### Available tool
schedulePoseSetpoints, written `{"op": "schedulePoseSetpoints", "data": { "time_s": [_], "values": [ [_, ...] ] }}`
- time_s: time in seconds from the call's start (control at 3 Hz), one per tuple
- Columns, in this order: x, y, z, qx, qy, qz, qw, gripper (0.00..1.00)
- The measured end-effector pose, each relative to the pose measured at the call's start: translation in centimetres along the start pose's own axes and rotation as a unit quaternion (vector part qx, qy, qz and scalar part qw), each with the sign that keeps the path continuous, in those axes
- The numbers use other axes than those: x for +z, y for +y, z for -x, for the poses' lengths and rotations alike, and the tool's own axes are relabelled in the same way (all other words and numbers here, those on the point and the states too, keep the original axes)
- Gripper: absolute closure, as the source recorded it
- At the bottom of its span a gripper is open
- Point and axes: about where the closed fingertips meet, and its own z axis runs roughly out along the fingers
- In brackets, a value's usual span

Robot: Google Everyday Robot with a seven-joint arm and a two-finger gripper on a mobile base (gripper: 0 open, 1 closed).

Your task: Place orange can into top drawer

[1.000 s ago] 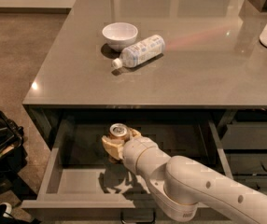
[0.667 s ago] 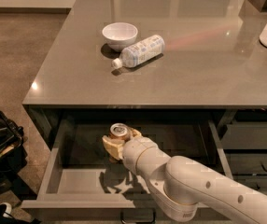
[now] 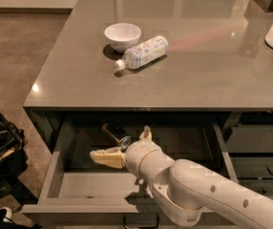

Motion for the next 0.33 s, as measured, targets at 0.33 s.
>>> {"op": "schedulePoseSetpoints", "data": {
  "time_s": [0.33],
  "values": [
    [0.0, 0.0, 0.0, 0.0, 0.0, 0.0, 1.0, 0.0]
  ]
}}
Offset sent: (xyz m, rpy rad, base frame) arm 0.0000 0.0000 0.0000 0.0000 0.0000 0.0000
